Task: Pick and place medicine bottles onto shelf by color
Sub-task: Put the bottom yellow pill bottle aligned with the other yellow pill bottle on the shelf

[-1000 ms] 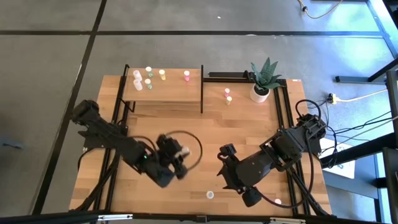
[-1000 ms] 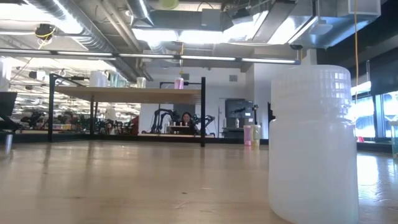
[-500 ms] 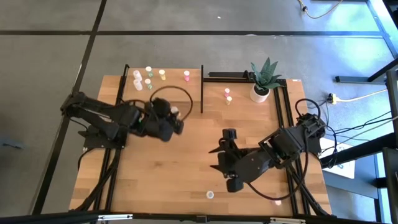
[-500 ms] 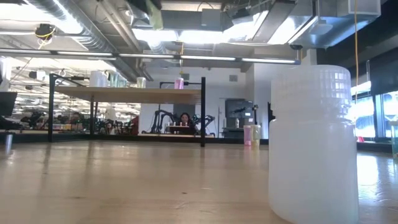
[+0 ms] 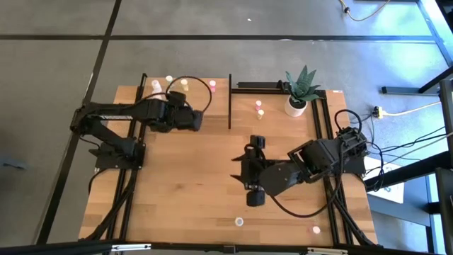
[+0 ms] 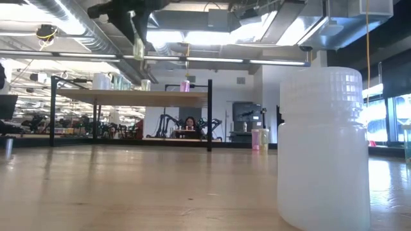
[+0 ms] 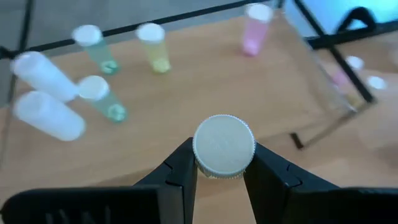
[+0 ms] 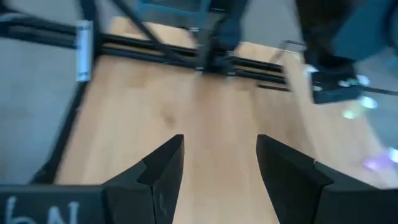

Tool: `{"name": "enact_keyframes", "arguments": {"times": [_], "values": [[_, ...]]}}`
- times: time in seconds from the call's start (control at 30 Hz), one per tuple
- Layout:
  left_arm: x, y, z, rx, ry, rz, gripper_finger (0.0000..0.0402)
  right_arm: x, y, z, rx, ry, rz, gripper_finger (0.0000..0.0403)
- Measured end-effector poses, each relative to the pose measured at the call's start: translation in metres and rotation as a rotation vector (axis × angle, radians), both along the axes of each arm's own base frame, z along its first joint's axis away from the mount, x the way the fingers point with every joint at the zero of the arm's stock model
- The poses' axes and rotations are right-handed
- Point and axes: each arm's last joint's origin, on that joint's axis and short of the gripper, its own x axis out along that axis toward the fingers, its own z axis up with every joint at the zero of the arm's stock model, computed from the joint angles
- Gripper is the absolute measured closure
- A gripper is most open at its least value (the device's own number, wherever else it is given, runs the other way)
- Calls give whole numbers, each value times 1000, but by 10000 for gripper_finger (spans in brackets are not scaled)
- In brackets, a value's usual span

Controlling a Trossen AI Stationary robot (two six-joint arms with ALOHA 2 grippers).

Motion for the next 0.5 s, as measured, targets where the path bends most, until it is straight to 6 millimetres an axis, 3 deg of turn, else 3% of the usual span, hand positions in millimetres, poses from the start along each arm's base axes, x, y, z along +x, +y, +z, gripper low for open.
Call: {"name": "enact_keyframes", "arguments": {"times": [0.2,0.5], "values": [[-3,16,-7,-16,31,58,300,7,-6,-4,-31,-21,-103,201],[2,31,-39,-25,7,110,300,7,-8,-4,-50,-15,-100,201]]}}
